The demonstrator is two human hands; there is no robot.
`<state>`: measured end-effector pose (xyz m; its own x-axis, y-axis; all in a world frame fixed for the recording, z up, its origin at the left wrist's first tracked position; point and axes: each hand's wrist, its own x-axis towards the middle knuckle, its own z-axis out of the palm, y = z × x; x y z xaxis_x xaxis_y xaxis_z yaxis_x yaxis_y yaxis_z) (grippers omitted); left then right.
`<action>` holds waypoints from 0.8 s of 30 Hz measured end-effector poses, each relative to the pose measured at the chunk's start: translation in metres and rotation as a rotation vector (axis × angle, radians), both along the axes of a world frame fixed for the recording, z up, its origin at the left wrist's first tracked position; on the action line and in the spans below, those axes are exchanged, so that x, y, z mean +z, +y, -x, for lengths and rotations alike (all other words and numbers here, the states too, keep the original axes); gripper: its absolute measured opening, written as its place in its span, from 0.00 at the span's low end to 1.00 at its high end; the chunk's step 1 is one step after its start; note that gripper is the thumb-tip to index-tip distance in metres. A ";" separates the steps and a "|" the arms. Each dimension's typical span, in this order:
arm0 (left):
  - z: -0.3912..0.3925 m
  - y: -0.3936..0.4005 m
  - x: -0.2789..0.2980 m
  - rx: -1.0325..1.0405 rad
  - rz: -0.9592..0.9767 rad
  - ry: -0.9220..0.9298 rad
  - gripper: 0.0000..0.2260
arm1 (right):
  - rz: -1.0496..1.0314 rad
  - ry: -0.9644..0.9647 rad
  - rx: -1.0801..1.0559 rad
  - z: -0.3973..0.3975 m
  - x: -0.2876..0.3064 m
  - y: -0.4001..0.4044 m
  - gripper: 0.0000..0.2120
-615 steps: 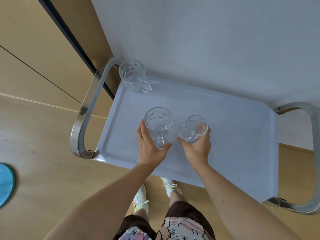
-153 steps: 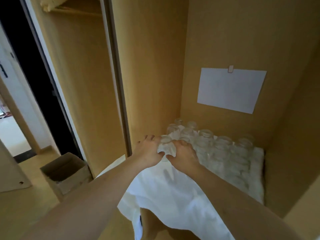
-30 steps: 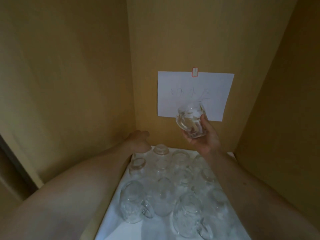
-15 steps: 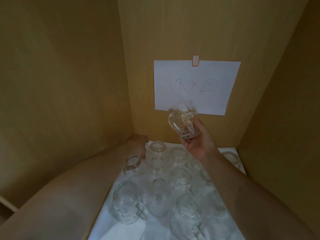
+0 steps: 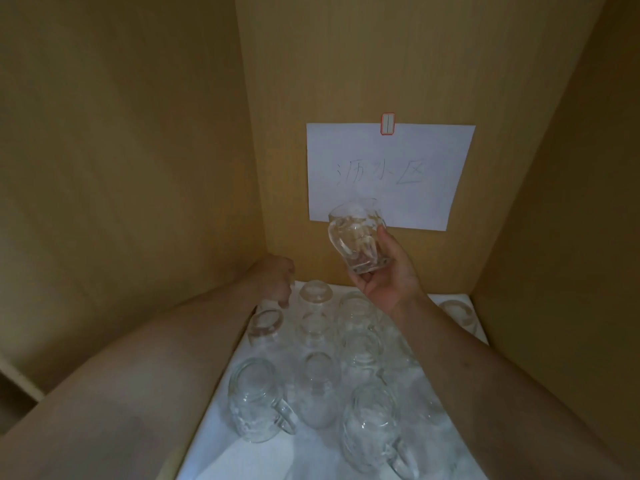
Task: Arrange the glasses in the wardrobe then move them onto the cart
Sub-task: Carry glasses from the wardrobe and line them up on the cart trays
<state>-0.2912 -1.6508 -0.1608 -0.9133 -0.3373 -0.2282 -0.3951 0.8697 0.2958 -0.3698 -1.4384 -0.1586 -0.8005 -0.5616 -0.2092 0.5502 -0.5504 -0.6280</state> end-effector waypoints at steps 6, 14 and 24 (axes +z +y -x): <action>0.009 -0.001 0.037 0.031 0.026 0.118 0.40 | 0.136 -0.044 0.018 -0.009 0.009 -0.002 0.22; -0.010 0.002 0.089 0.215 -0.075 0.483 0.32 | 0.205 0.072 -0.020 -0.033 0.044 0.013 0.34; -0.051 0.042 0.111 0.461 -1.162 0.790 0.32 | -0.060 0.210 -0.122 -0.078 0.072 0.044 0.27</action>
